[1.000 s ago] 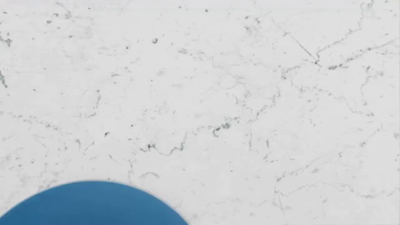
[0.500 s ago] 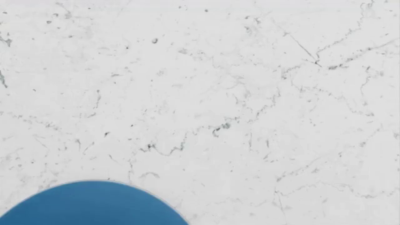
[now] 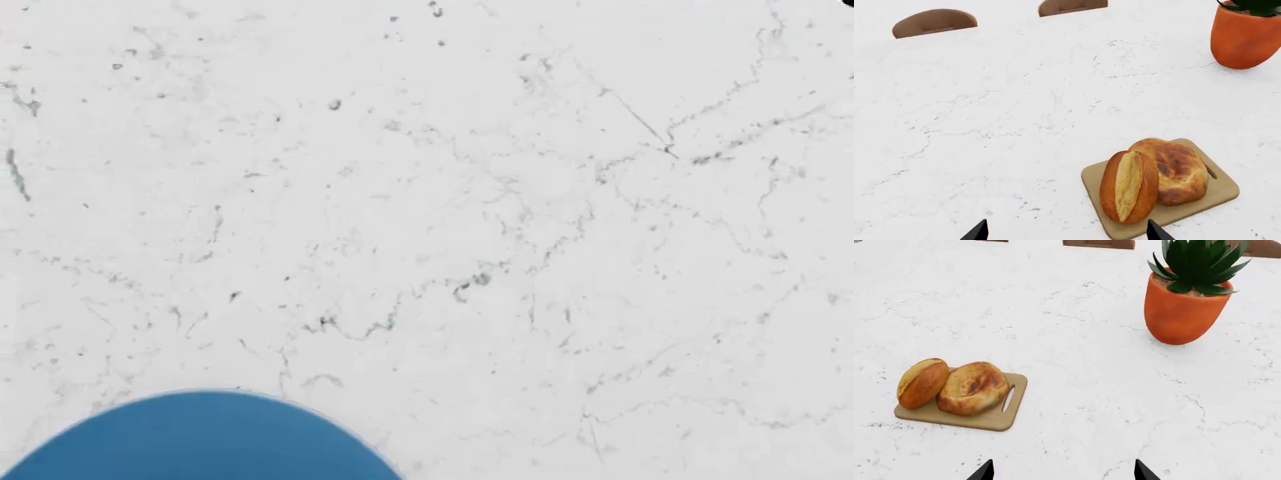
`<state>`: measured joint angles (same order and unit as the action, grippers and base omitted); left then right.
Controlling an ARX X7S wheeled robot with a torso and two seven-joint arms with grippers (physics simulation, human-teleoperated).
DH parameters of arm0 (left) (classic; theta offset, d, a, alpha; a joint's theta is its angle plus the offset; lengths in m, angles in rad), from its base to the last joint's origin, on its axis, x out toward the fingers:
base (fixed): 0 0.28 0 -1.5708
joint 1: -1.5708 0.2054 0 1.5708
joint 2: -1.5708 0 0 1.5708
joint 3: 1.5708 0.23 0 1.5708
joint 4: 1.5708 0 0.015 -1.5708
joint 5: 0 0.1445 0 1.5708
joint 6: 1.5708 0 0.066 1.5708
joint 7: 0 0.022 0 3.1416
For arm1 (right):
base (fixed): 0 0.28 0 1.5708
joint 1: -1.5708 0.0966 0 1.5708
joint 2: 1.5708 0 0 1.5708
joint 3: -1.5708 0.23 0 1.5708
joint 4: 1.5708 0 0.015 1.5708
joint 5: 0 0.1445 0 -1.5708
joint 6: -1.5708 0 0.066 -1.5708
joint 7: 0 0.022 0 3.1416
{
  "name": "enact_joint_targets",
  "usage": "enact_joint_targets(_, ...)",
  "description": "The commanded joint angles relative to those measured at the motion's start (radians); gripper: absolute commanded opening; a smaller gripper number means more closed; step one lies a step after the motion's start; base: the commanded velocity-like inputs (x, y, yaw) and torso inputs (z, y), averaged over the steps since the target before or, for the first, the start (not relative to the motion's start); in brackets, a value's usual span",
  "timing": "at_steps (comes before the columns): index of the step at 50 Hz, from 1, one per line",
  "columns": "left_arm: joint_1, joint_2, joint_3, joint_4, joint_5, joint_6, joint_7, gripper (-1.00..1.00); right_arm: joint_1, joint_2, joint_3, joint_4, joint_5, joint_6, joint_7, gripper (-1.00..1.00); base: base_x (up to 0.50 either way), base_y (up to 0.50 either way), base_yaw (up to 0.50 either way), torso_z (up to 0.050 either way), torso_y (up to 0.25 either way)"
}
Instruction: Place all breads on the cutting board.
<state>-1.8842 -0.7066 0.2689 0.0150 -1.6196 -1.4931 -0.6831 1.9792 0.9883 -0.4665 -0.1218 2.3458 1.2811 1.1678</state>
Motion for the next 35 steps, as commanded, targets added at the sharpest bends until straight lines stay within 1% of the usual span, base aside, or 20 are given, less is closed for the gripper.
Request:
enact_joint_targets(1, 0.052, -0.023, 0.005, 0.029, -0.050, 0.035, -0.029, 1.00, -0.086, 0.045, 0.027, -0.060, 0.000, -0.043, -0.007, 1.00, 0.00, 0.00, 0.00, -0.006, 0.141)
enact_joint_targets(10, 0.099, -0.038, 0.021, 0.056, -0.054, 0.048, -0.018, 1.00, -0.160, 0.056, 0.046, -0.096, -0.024, -0.065, -0.032, 1.00, 0.00, 0.00, 0.00, -0.006, 0.141)
enact_joint_targets(15, 0.116, -0.049, 0.022, 0.073, -0.079, 0.054, -0.027, 1.00, -0.215, 0.096, 0.084, -0.114, -0.050, -0.077, -0.059, 1.00, 0.00, 0.00, 0.00, -0.006, 0.139)
enact_joint_targets(23, 0.131, -0.070, 0.024, 0.085, -0.099, 0.065, -0.042, 1.00, -0.269, 0.118, 0.111, -0.151, -0.060, -0.103, -0.075, 1.00, 0.00, 0.00, 0.00, -0.006, 0.141)
enact_joint_targets(25, 0.135, -0.074, 0.021, 0.096, -0.080, 0.072, -0.021, 1.00, -0.274, 0.119, 0.114, -0.155, -0.060, -0.108, -0.076, 1.00, 0.00, 0.00, 0.00, -0.006, 0.141)
enact_joint_targets(35, 0.156, -0.092, 0.026, 0.116, -0.069, 0.090, -0.027, 1.00, -0.303, 0.117, 0.130, -0.170, -0.080, -0.124, -0.095, 1.00, 0.00, 0.00, 0.00, -0.008, 0.140)
